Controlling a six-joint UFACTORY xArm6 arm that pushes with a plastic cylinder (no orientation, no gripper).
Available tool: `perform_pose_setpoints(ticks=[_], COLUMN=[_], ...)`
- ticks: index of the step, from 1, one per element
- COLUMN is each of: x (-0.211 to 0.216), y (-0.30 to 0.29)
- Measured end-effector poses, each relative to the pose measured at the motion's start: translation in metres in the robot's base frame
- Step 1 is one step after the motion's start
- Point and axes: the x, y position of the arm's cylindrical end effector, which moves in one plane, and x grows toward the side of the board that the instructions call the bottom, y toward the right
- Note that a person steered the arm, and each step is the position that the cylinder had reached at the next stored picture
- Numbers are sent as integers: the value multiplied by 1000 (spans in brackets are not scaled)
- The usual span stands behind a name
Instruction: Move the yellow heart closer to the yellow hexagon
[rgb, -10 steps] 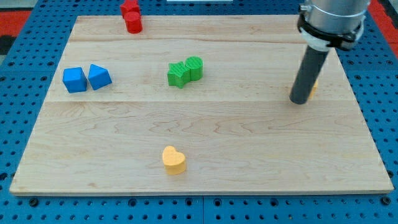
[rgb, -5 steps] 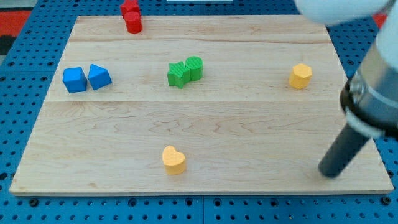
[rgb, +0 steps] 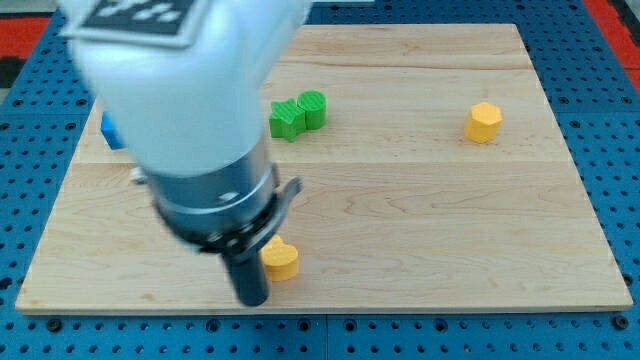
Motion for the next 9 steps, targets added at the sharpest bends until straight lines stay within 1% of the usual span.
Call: perform_pose_setpoints(ticks=[1,2,5,7,8,9], x=[-24,-47,-112,-158,-180,-186], y=[33,42,44,57,81,117])
